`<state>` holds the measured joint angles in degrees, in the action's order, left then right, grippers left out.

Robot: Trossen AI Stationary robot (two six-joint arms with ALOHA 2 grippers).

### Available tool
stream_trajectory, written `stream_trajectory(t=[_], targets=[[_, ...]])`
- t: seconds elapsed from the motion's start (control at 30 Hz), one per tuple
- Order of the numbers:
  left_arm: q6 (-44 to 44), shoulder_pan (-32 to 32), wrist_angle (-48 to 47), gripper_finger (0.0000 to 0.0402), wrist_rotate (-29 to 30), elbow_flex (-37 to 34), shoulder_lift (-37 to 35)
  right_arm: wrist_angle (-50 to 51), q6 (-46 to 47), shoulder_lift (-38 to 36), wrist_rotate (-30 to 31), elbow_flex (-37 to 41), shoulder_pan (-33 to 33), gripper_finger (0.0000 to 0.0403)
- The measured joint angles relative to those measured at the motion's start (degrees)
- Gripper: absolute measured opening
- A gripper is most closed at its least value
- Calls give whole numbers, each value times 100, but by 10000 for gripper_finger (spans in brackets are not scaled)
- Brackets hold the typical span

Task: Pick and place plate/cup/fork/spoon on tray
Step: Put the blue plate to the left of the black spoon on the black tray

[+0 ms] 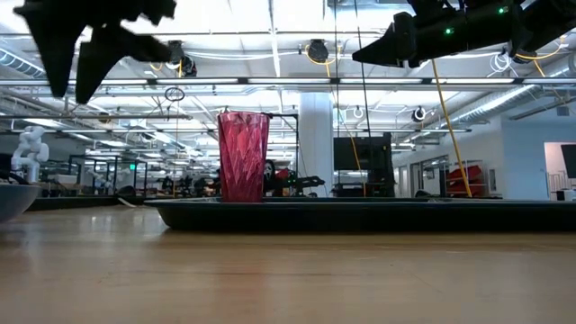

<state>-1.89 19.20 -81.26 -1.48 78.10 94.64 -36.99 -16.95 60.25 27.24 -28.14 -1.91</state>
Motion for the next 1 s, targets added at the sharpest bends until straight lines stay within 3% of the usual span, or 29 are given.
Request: stream_trajectory(t=[0.2, 0.47, 1.0], targets=[[5, 248, 758, 99, -46, -470, -6, 2, 2, 0, 0, 0, 0, 141], [3, 383, 1865, 99, -719, -1220, -8, 5, 2, 0, 0, 0, 0, 141], [-295, 237, 2764, 99, -356, -2067, -7, 39, 127, 0, -2, 0, 0, 141]])
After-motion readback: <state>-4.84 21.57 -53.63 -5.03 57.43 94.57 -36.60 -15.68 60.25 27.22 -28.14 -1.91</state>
